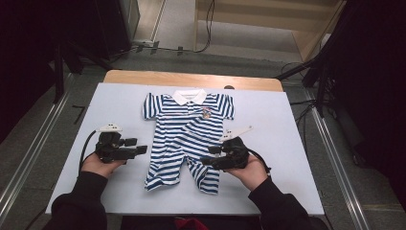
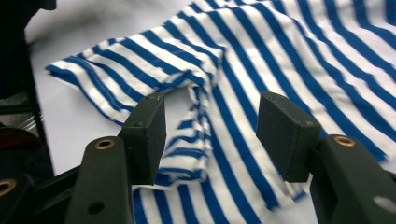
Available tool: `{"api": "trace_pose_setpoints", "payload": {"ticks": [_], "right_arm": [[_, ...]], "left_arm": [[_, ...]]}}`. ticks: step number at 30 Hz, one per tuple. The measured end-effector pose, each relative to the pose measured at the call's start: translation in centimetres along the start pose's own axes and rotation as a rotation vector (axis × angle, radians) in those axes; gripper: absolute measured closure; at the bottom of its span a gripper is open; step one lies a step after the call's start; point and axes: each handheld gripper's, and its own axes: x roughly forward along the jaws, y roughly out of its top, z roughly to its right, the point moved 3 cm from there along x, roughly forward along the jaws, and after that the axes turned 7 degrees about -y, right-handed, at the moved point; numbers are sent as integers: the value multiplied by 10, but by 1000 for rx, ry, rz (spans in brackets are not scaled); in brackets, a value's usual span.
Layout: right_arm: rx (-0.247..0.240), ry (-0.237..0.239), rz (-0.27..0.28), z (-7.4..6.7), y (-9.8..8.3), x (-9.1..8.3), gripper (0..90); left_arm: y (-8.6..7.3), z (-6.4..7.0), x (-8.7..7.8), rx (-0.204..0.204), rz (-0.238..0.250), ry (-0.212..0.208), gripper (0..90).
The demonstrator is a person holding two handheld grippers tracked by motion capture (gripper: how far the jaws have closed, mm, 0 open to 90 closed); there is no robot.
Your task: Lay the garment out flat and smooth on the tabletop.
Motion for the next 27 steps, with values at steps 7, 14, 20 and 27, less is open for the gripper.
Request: {"api": "trace_pose_setpoints", "payload": {"ticks": [7,14,20,27], "right_arm": [[63,-62,5,21,-11,-3,394],[109,-105,-14,34,-24,-2,394],[119,-126,-28,34,-29,4,394],[111,-172,-83,35,-38,21,406]], "left_arm": [[4,-4,13,0,-17,-1,368],[9,-9,26,0,-38,-8,369],[11,-13,34,-7,-45,-14,376],[11,-18,42,-6,-55,-3,383]]}}
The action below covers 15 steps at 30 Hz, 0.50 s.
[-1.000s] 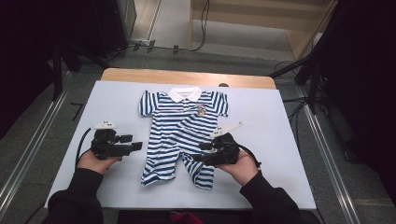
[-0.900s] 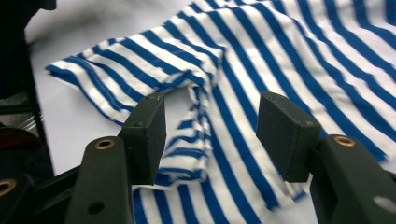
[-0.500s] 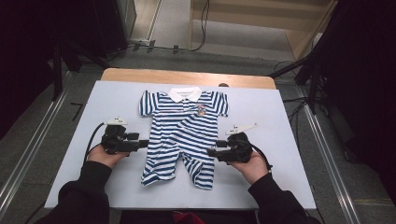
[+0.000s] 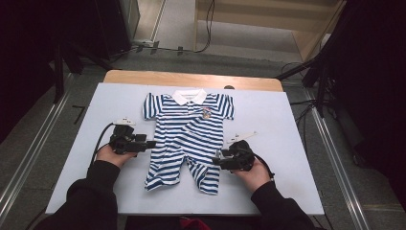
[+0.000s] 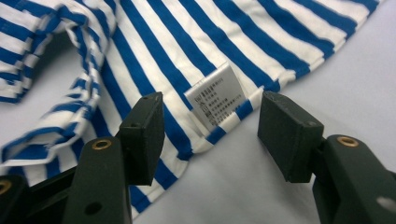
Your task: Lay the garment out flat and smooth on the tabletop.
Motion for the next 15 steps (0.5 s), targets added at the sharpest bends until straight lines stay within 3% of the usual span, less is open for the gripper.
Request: {"api": "trace_pose_setpoints", "payload": {"ticks": [3,6,10,13,15], "right_arm": [[8,-15,5,0,0,1,458],[-2,-44,1,-3,0,1,589],[10,-72,-24,-2,3,3,787],[83,-29,-76,4,7,3,848],[101,-11,-104,6,10,3,852]], "left_arm": [[1,0,4,15,13,-1,414],[1,3,8,10,15,-12,507],[4,7,12,4,-27,-4,657],[4,7,13,9,-41,15,758],[4,6,13,1,-50,5,850]]}}
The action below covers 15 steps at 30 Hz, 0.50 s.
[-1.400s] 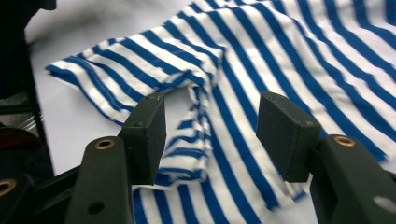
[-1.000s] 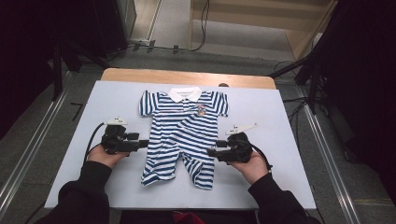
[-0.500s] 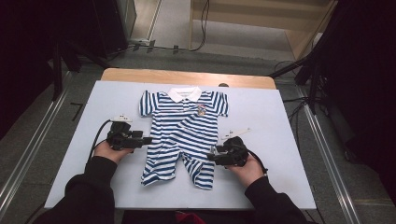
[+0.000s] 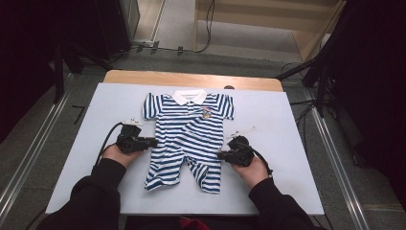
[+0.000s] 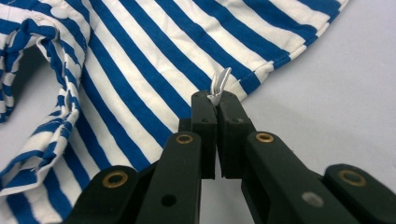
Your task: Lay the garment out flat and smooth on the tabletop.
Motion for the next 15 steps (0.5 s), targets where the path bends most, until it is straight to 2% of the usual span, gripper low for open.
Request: {"api": "trace_pose_setpoints", "payload": {"ticks": [2,6,12,15], "right_arm": [[-3,5,-9,1,2,-2,853],[-4,5,40,8,7,-15,853],[16,7,96,23,9,-38,850],[26,8,111,29,7,-46,850]], "left_arm": [[0,-1,0,-13,-4,-11,878],[1,-4,-4,-36,-5,-22,887],[6,-7,-17,-70,62,-43,887],[7,-7,-20,-81,75,-57,887]]}}
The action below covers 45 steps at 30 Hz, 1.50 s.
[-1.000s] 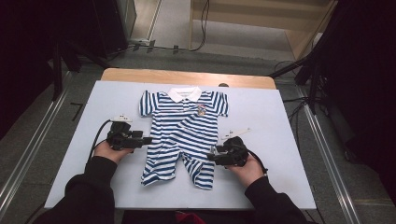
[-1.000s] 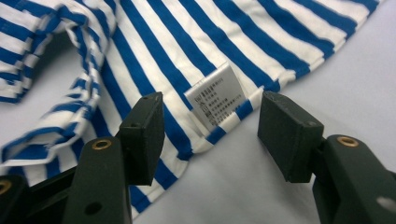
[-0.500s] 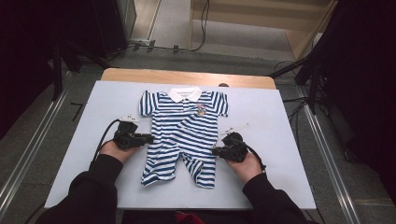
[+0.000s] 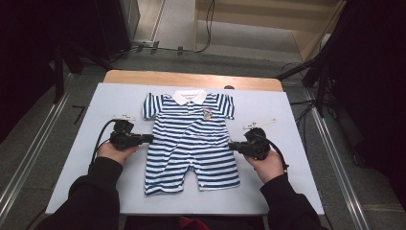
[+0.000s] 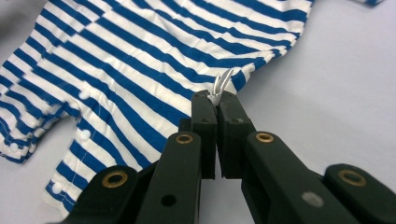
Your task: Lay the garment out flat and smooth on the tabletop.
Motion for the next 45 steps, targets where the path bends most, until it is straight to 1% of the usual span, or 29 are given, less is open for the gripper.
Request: {"api": "trace_pose_setpoints", "payload": {"ticks": [2,5,7,8,11,15,17,18,20,25,28,30,31,33,36,38,42,45], "right_arm": [[6,-1,1,4,-1,-4,850],[4,1,-15,6,-5,-6,850],[7,8,-25,6,-8,-8,850],[8,7,-31,5,-10,-9,850],[-4,5,-45,3,-16,-9,850],[-5,6,-76,1,-24,-5,849],[-3,1,-79,0,-28,-2,837],[-4,-9,-77,1,-28,0,832],[2,-20,-78,4,-28,2,831],[23,-16,-95,10,-28,5,832],[11,-14,-92,9,-27,5,832],[5,-13,-86,8,-27,4,819],[5,-15,-78,7,-26,3,806],[0,-15,-58,8,-25,0,757],[3,-11,-27,9,-25,-5,696],[-3,-3,-14,10,-25,-8,689],[-13,1,8,8,-25,-13,644],[-20,9,16,6,-25,-16,615]], "left_arm": [[0,0,0,0,-8,0,887],[-2,1,2,-7,-21,-8,886],[-3,1,3,-3,-37,-4,886],[-4,1,4,-3,-41,-10,886],[-6,1,6,-5,-58,-9,885],[-7,0,6,-7,-68,-8,884],[-8,-1,6,-7,-70,1,883],[-8,-1,6,-5,-71,5,883],[-8,-2,5,-4,-71,10,883],[-8,-3,5,-3,-81,17,882],[-8,-3,5,-2,-74,13,871],[-7,-2,4,18,-65,5,852],[-7,-1,3,24,-56,5,831],[-6,-1,-1,26,-44,-9,811],[-5,0,-7,26,-19,-15,771],[-5,1,-11,32,-7,-20,753],[-5,5,-17,38,3,-34,725],[-4,10,-18,39,5,-57,697]]}}
